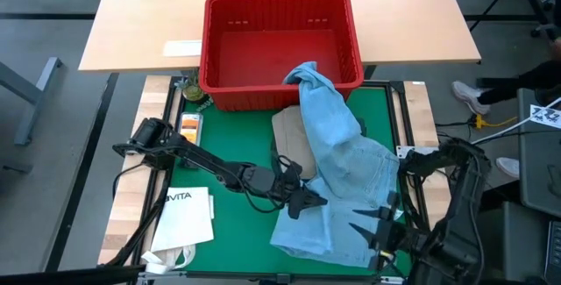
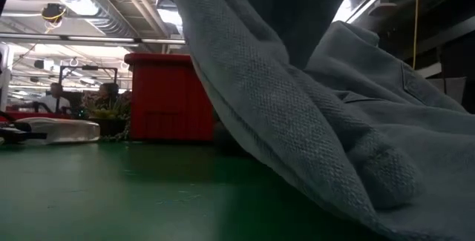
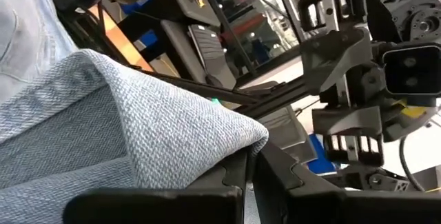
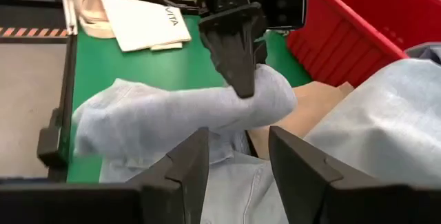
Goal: Fold Laundry from Bin
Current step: Fold the light blue pants
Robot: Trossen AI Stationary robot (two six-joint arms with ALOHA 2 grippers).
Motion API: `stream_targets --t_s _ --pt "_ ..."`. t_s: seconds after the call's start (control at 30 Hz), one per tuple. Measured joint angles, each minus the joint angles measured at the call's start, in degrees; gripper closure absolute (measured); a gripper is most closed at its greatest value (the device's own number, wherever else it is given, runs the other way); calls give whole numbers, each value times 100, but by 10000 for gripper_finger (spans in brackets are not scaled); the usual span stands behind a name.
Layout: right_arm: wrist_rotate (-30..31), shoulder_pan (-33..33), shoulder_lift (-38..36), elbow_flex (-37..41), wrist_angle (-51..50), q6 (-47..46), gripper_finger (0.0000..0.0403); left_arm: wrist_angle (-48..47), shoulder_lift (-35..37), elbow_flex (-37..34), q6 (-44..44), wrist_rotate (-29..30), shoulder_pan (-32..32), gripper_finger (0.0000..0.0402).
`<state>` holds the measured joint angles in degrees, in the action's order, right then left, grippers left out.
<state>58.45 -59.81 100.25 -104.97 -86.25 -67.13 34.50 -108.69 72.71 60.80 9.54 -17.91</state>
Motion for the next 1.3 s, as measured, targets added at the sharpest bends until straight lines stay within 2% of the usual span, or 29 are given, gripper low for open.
stream_targets --t_s 0.1,0.33,0.53,0.67,0.87,1.3 --pt "-105 208 9 3 227 -2 251 25 -60 0 -6 -7 11 393" --pt "-979 938 17 7 1165 7 251 -56 -69 0 -6 -19 15 393" --pt "-2001 1565 18 4 1317 301 251 -66 -69 0 -289 -17 -9 393" --pt "-2336 1825 17 4 1313 310 251 -89 -69 -4 -295 -6 -9 393" --pt "-2783 1945 17 -3 1318 313 251 -127 -71 -11 -295 -2 -4 393" --pt "-3215 1939 15 -4 1318 295 251 -85 -71 -11 -285 0 -5 393"
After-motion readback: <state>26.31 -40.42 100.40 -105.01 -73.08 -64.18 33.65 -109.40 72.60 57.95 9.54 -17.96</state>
